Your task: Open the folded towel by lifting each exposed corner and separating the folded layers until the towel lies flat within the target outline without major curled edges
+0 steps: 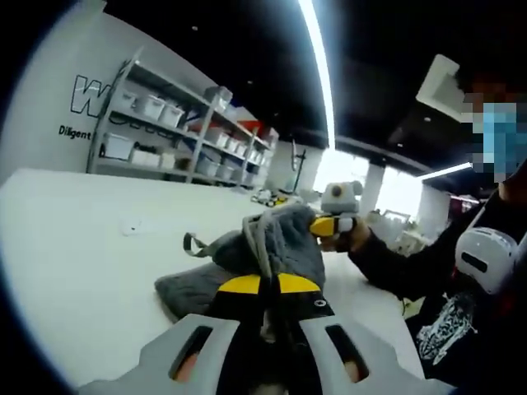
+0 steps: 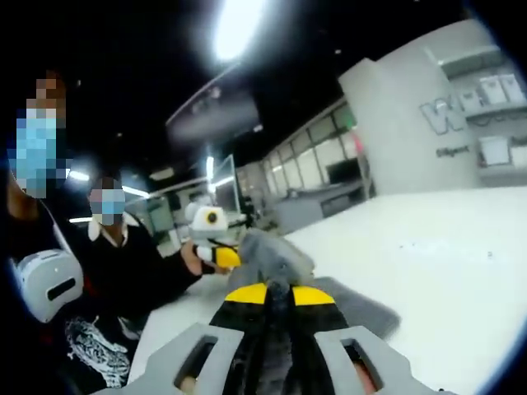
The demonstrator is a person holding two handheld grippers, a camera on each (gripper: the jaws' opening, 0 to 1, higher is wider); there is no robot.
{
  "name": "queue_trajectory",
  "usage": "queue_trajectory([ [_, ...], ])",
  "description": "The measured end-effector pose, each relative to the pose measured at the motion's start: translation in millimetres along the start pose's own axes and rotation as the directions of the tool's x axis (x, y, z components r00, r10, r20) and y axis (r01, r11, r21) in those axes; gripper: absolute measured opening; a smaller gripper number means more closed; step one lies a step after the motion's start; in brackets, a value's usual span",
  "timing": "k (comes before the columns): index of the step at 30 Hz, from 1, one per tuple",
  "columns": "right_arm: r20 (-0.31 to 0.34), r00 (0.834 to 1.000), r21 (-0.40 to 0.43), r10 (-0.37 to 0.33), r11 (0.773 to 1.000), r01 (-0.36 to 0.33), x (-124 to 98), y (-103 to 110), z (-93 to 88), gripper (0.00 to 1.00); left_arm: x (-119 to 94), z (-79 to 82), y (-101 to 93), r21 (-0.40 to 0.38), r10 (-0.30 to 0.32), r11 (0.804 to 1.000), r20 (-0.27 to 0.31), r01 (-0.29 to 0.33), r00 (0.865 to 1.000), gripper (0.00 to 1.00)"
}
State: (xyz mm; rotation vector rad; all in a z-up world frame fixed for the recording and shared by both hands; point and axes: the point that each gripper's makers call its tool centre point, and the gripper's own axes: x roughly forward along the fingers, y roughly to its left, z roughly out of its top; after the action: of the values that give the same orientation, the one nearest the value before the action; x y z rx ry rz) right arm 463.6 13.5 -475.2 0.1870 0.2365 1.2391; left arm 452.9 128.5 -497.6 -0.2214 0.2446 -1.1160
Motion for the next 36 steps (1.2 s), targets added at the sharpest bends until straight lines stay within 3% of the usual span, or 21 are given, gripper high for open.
queue_trajectory([
  [13,0.003,1.0,-0.041,0.022,0.999,-0.022,-3.4,11.8,-1.6,0.03,-9.1,4.2,11.3,0.016,-0.005,1.0,0.016,0.005,1.0,0.02],
  [36,-0.012,0.999,-0.059,0.049,0.997,-0.049,-12.7,35.6,-13.9,0.03,-16.5,-5.5,-12.9,0.029,-0.035,0.999,0.008,0.035,0.999,0.02],
])
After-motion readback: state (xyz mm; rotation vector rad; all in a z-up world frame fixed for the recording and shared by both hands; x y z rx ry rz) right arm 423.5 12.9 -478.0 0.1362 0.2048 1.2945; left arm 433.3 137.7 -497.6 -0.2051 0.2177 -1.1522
